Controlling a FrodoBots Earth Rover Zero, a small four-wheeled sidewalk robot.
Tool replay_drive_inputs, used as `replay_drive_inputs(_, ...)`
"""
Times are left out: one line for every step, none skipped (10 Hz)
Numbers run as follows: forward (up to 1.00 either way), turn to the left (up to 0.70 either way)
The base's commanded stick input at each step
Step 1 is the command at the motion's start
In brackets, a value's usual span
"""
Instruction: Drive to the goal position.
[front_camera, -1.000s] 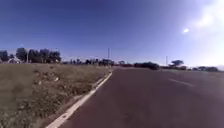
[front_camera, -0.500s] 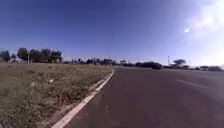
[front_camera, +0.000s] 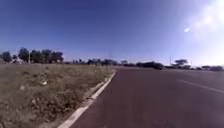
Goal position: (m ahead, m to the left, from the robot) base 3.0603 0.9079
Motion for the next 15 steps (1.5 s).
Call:
replay_drive_inputs(1.00,0.00)
replay_drive_inputs(1.00,0.00)
replay_drive_inputs(1.00,-0.31)
replay_drive_inputs(1.00,-0.40)
replay_drive_inputs(1.00,-0.40)
replay_drive_inputs(1.00,-0.36)
replay_drive_inputs(1.00,-0.16)
replay_drive_inputs(1.00,0.00)
replay_drive_inputs(1.00,0.00)
replay_drive_inputs(1.00,0.00)
replay_drive_inputs(1.00,0.00)
replay_drive_inputs(1.00,0.00)
replay_drive_inputs(1.00,0.00)
replay_drive_inputs(0.00,0.00)
replay_drive_inputs(0.00,0.00)
